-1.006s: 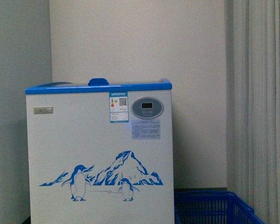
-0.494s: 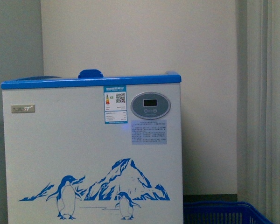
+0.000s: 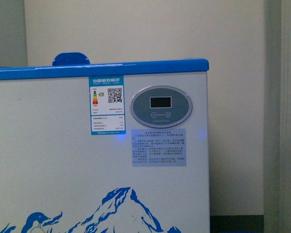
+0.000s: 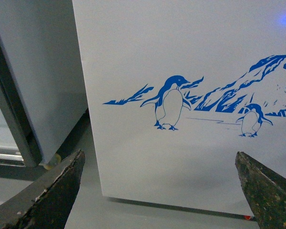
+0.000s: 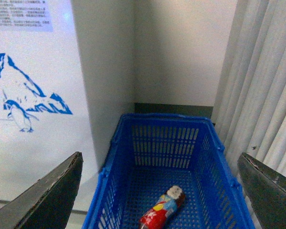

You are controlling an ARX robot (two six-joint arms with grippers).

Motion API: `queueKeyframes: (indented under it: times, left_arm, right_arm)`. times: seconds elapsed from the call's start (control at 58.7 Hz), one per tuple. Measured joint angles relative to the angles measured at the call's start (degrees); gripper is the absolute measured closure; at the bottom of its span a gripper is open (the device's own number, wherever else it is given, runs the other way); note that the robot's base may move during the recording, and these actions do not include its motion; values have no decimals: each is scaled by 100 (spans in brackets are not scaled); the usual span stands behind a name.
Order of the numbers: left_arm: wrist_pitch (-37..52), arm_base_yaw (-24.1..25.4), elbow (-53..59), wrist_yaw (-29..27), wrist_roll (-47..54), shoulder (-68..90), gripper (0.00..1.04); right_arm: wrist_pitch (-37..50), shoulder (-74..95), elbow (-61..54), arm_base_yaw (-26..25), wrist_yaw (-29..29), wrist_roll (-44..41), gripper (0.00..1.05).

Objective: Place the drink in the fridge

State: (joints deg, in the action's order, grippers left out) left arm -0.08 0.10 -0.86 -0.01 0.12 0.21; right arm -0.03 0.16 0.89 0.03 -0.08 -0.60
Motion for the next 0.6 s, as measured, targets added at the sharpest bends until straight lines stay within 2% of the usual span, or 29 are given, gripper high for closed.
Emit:
queueKeyframes:
  times: [0.597]
  left_arm:
    - [0, 0, 0, 7, 0, 7, 8]
  right_arm:
    - [0, 4, 0, 0, 9, 0, 7]
